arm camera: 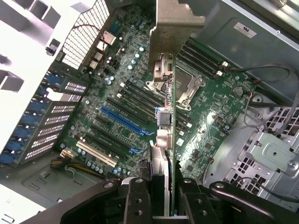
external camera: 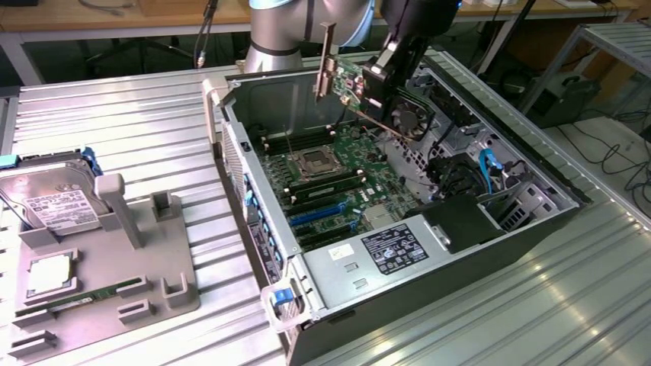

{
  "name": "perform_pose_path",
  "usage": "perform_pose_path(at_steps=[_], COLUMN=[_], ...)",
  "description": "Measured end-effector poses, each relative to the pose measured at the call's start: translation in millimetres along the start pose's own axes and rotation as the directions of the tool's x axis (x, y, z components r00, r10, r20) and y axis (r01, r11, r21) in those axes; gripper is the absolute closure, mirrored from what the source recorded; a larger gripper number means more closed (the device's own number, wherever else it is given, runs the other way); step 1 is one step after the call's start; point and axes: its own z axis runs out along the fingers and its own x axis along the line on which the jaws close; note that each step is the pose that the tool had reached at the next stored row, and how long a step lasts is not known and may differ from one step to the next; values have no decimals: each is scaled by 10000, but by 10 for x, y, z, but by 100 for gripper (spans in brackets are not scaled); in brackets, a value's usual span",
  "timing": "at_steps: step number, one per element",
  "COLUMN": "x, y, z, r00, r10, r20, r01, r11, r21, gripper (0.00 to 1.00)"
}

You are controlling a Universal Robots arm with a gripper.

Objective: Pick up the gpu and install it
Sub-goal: 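Insert the gpu into the slot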

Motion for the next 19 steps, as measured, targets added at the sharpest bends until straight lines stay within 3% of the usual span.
perform_pose_path(at_steps=[19], x=[2], y=[-2], z=[0], r00=[9987], r10=[-503], r20=[-12], r01=[503], r11=[9987], r21=[-14], gripper=[72])
